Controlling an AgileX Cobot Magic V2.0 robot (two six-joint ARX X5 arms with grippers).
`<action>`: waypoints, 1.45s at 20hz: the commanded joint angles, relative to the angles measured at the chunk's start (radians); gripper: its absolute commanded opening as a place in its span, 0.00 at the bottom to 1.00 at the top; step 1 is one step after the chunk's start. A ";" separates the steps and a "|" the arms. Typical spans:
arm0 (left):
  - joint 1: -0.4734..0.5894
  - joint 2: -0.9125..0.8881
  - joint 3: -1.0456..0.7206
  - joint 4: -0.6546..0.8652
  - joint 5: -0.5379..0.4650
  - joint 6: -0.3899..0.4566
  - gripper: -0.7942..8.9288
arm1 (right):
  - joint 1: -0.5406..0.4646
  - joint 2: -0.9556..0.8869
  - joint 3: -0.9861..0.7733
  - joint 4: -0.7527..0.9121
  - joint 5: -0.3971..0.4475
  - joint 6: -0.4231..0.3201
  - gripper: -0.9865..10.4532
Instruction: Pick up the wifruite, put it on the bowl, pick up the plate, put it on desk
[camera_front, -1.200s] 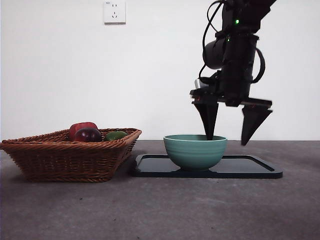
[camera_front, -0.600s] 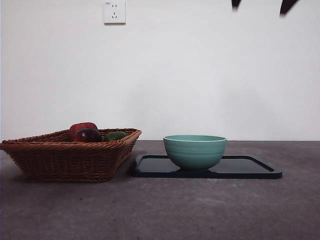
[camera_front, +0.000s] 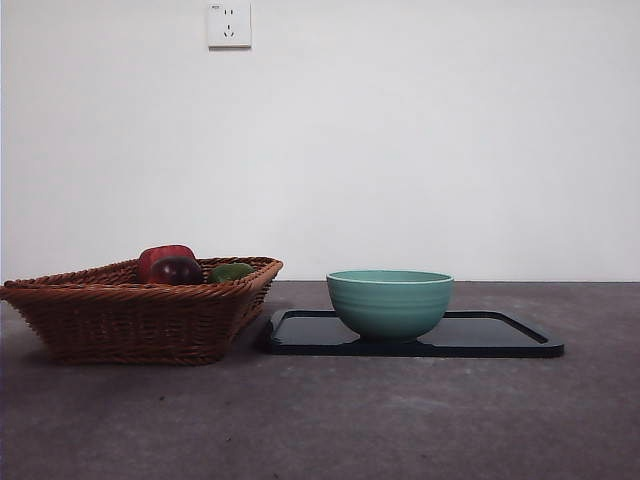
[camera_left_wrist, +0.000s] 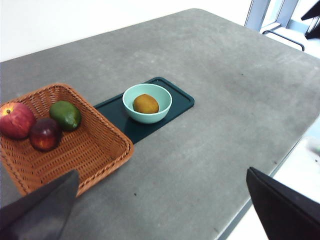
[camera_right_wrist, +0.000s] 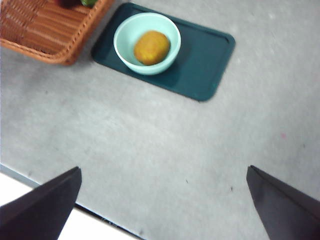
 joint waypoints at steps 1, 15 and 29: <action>-0.010 0.001 0.009 0.031 0.005 0.016 0.70 | 0.010 -0.067 -0.045 -0.074 0.005 0.016 0.57; -0.010 0.001 0.009 0.065 0.005 0.014 0.70 | 0.010 -0.304 -0.248 0.158 -0.034 -0.047 0.57; -0.010 0.156 0.009 0.073 0.005 -0.189 0.69 | 0.010 -0.304 -0.248 0.197 -0.034 -0.035 0.57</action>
